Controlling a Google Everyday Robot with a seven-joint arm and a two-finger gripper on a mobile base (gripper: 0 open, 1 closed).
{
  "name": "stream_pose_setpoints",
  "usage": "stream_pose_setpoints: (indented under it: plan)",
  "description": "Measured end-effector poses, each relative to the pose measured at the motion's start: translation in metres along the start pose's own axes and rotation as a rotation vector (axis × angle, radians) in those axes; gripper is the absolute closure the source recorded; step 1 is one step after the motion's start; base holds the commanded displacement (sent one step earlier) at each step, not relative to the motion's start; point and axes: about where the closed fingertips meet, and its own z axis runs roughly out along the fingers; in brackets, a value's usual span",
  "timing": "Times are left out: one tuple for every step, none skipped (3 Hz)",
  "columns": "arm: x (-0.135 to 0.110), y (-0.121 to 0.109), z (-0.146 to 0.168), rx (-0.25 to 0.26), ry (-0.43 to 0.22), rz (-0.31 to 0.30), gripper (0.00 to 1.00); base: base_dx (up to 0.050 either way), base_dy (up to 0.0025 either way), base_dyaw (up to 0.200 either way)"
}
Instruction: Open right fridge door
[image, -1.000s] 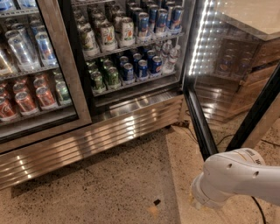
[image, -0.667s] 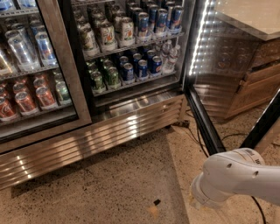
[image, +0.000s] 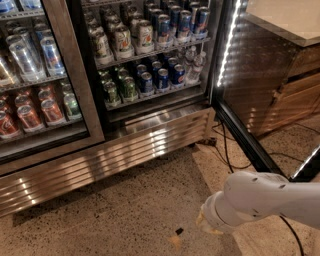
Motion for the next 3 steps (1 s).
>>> stream_pose_setpoints:
  plan:
    - [0.007,0.039,0.003,-0.107,0.040,-0.032,1.00,0.000,0.00000,0.000]
    - [-0.001,0.067,0.025,-0.229,0.051,0.006,1.00,0.000,0.00000,0.000]
    - [0.009,0.072,0.033,-0.273,0.079,0.020,1.00,0.000,0.00000,0.000]
